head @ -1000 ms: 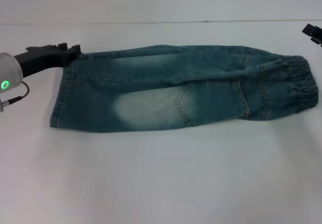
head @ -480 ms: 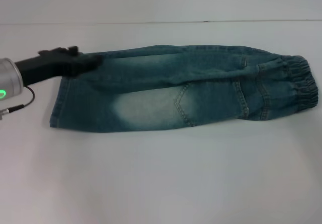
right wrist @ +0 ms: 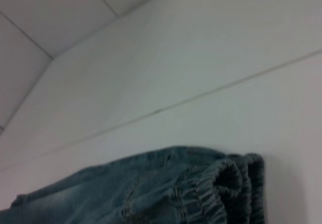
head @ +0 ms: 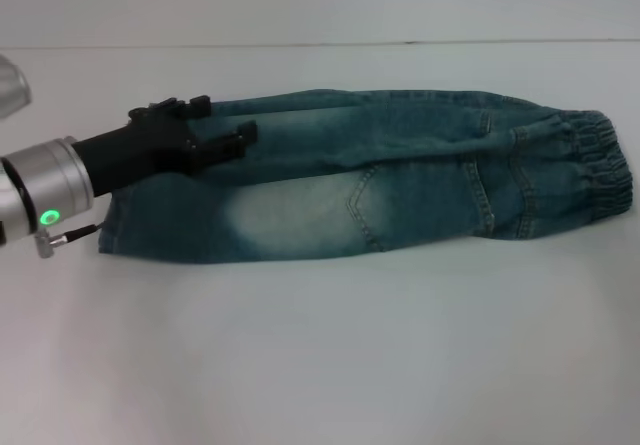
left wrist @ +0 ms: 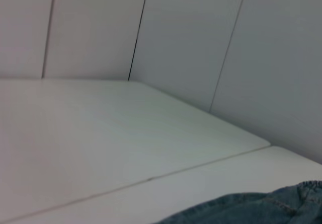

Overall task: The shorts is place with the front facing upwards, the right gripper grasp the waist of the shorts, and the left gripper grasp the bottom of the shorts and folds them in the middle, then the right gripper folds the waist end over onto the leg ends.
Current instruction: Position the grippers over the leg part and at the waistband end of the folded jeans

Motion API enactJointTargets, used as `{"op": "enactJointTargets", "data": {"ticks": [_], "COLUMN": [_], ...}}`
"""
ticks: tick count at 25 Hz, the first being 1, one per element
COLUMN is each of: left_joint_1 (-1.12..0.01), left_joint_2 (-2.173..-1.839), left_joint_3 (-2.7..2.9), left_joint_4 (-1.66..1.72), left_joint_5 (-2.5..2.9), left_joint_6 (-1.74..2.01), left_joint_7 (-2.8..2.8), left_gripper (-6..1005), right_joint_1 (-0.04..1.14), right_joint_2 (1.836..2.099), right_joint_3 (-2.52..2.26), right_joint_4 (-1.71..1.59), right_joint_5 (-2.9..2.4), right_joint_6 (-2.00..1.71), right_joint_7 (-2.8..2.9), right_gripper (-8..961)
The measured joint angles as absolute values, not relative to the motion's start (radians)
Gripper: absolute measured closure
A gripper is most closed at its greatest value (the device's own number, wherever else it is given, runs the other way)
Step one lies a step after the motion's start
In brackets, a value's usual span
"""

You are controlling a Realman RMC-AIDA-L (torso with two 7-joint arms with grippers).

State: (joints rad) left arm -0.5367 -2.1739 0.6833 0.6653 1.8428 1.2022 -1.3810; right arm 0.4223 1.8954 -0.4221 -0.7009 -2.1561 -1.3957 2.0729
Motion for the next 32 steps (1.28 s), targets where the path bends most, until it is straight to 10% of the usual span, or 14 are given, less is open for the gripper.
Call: {"op": "enactJointTargets", "data": {"ticks": [16, 18, 32], "left_joint_1": [-0.578, -0.583, -0.587], "left_joint_2": [-2.175, -2.175, -2.175], "left_joint_3": [0.685, 0.685, 0.684], "left_joint_4": [0.324, 0.314, 0.288], "left_joint_5": [1.518, 1.517, 1.514], "left_joint_6": [1.141, 1.137, 1.128], "left_joint_7": [-0.789, -0.778, -0.747], "left_gripper": [333, 573, 971], "right_joint_1": [0.482, 0.488, 0.525], "right_joint_2": [1.903, 1.905, 1.921], "right_joint_3": [-0.511, -0.515, -0.628], "right_joint_4": [-0.703, -0.703, -0.693], "right_joint_5": [-2.203, -2.215, -2.221], "right_joint_6": [-1.337, -1.322, -1.232], "right_joint_7": [2.14, 2.151, 2.226], "right_gripper": [30, 29, 93]}}
